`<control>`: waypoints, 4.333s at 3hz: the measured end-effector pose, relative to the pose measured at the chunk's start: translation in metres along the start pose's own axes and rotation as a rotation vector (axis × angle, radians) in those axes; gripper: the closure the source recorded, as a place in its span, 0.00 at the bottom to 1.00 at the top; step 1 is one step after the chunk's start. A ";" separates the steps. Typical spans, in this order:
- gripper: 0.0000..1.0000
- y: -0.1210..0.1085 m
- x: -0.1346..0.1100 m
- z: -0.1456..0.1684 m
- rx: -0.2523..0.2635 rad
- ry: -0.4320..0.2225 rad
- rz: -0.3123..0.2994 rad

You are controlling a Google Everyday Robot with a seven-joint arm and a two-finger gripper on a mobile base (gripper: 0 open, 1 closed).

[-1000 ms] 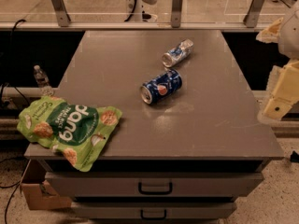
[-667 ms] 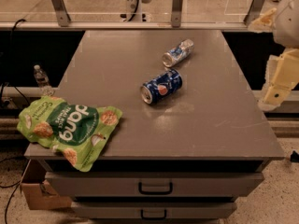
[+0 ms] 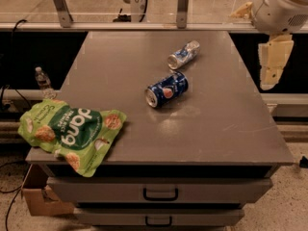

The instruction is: Pick redbull can

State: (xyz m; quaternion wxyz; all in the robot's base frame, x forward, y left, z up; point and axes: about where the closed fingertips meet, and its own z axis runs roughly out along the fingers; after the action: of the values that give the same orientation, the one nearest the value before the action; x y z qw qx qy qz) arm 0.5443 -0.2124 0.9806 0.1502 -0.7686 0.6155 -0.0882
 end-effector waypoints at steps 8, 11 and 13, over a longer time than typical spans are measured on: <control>0.00 -0.144 -0.016 0.152 0.006 0.258 -0.414; 0.00 -0.145 -0.036 0.188 -0.072 0.236 -0.450; 0.17 -0.148 -0.043 0.200 -0.108 0.234 -0.467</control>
Offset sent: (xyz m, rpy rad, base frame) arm 0.0868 0.0345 -0.0413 -0.1633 -0.1888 0.1729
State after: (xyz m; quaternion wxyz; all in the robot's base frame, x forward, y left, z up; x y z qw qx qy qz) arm 0.7344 -0.1171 0.8452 0.0126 -0.8813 0.4385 -0.1757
